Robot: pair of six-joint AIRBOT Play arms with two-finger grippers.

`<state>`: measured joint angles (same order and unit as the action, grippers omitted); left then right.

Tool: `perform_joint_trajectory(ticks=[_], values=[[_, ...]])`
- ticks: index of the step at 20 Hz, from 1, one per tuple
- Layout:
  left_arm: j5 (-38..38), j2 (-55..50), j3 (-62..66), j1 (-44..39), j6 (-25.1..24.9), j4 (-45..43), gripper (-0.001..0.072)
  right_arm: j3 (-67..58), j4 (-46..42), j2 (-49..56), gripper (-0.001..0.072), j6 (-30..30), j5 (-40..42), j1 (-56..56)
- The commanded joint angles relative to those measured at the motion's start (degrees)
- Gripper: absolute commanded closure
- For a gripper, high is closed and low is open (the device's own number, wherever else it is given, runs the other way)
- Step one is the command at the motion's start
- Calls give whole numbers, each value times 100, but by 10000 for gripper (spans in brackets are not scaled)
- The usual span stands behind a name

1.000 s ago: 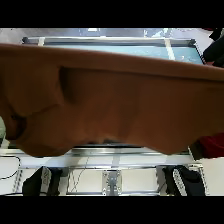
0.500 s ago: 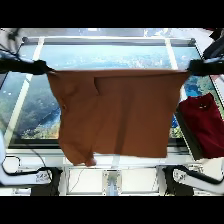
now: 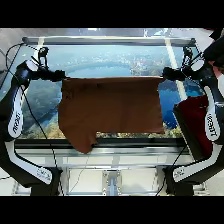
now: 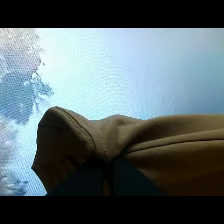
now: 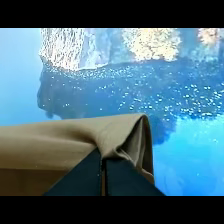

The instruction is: Fold the shirts.

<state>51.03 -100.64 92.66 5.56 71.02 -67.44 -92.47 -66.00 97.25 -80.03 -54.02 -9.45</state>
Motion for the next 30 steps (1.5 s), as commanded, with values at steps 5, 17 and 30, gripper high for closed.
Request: perform_joint_trajectory(ticks=[5, 17, 30], values=[[1357, -26, -142, -35, 463, -1224, 695, 98, -765, -59, 702, 0, -1526, 59], [1506, -275, -673, -262, 466, -1292, 637, 1661, -531, -2, 599, 17, -697, 520], [2157, 4094, -3097, 859, 702, -1211, 26, 1220, -1882, -3917, 324, -39, -3036, -863]])
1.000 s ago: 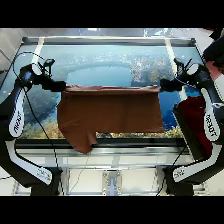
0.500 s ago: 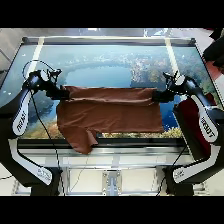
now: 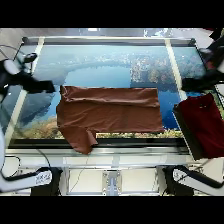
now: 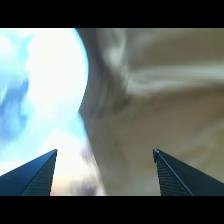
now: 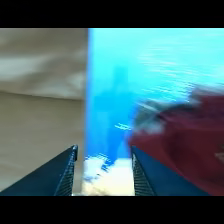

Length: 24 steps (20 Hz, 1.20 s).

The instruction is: Fold the shirts.

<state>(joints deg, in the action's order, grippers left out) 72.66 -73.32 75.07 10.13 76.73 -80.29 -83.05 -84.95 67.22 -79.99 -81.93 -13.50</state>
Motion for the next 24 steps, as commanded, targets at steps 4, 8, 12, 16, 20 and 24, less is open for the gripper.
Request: perform_joint_trajectory(ticks=[4, 8, 12, 16, 20, 24], values=[[-782, 3480, -4885, 1069, 1436, 1174, 26, 2487, 866, -1812, 323, -249, 564, -597], [-634, 4280, -6439, 1283, 1543, 3294, 30, 3058, 1703, -1696, 323, -304, 1502, -599], [-601, 4037, -6690, 1270, 1543, 3405, 30, 2761, 2175, -1694, 324, -302, 2076, -597], [-817, 3491, -6693, 1270, 1274, 3434, 81, 2315, 2221, -1694, 324, -302, 2083, -597], [-1051, 2833, -6693, 1270, 616, 4004, 90, 2068, 2218, -1698, 324, -302, 1989, -597], [-1226, 2262, -6693, 1270, 350, 4057, 210, 2048, 2223, -1764, 326, -304, 1993, -597]])
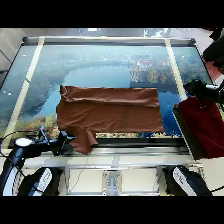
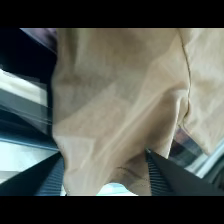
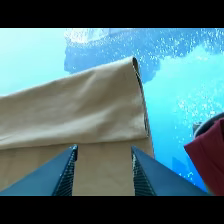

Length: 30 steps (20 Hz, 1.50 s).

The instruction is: Fold the shirts.

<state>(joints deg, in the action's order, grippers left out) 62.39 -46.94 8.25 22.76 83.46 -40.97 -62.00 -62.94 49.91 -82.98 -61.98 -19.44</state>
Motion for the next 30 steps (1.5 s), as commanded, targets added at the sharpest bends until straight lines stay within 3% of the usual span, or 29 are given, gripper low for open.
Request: perform_joint_trajectory(ticks=[1, 3, 4, 6, 8, 10, 12, 14, 15, 17, 23, 26, 30], values=[[-223, -492, -11, 7, -466, 173, 313, -90, 20, -33, 326, -4, -31, -2], [-225, -684, -17, 7, -839, 367, 593, -236, 22, -33, 326, -9, -46, -2], [-223, -754, -17, 7, -1075, 470, 692, -352, 24, -35, 326, -13, -94, -2], [-216, -780, -17, 7, -1156, 612, 692, -533, -94, -35, 326, -11, -407, -4], [-195, -780, -15, 7, -1156, 638, 692, -356, -914, -85, 326, -68, -1029, -7], [-146, -780, -15, 7, -1189, 638, 691, 621, -1342, -400, 325, -396, -1388, -103], [-133, -776, -15, 7, -1202, 638, 692, 2343, -1266, -1012, 323, -1150, -885, -164], [-133, -776, -15, 7, -1200, 640, 692, 3963, -573, -1427, 323, -2190, -72, -164], [-133, -776, -15, 7, -1200, 638, 692, 4474, 101, -1423, 324, -2135, 140, -164], [-133, -776, -15, 7, -1200, 640, 691, 5056, 1187, -1137, 324, -1449, 308, -164], [-131, -776, -15, 7, -1198, 682, 691, 5125, 2688, -225, 324, -376, 1714, -160], [-129, -776, -15, 7, -1198, 682, 691, 5128, 2695, -192, 325, -374, 2166, -160], [-131, -776, -15, 7, -1196, 682, 691, 5128, 2671, -179, 336, -811, 2212, -157]])
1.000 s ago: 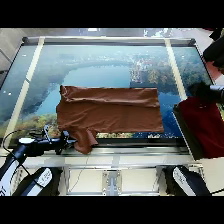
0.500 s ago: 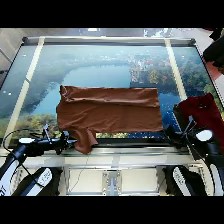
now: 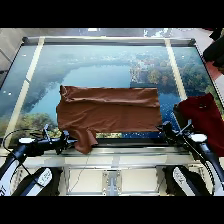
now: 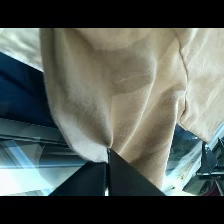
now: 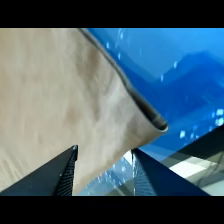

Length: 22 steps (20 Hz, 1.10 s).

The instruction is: Fold the shirts.

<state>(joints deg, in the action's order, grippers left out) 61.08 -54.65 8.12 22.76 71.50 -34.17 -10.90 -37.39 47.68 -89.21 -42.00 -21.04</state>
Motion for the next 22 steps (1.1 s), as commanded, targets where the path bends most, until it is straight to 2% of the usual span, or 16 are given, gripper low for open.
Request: perform_joint_trajectory(ticks=[1, 4, 6, 7, 9, 10, 12, 14, 15, 17, 19, 22], values=[[0, -4, -2, 7, -2, 4, 692, 17, 133, 81, 336, -186, 188, 2], [0, -4, -2, 7, -2, 4, 691, 17, 138, 376, 356, -179, 48, 2], [2, -4, -2, 7, 0, 22, 691, 17, 153, 538, 670, -164, 140, 2], [0, -4, -2, 7, -2, 50, 691, 17, 160, 525, 697, -105, 210, 2], [7, -4, -2, 7, -46, 170, 691, -61, 157, 450, 697, 63, 201, 0], [107, -2, 2, 7, -249, 302, 691, -192, 155, 385, 698, 376, 37, 2], [546, 83, 98, 15, -756, 511, 693, -597, 109, 153, 699, 728, -483, 2], [859, 492, 275, 20, -765, 365, 694, -1180, -267, -247, 699, 837, -1279, 2], [911, 850, 361, 20, -667, 240, 694, -1499, -682, -498, 699, 835, -1770, 2], [903, 1797, 522, 24, -138, 179, 694, -2035, -1576, -994, 699, 772, -2767, 0], [828, 2874, 798, 76, 409, 131, 694, -2367, -2302, -1416, 699, 535, -3399, 0], [-151, 4179, 1290, 125, 1438, -299, 696, -2564, -2643, -1681, 700, 444, -3716, 2]])
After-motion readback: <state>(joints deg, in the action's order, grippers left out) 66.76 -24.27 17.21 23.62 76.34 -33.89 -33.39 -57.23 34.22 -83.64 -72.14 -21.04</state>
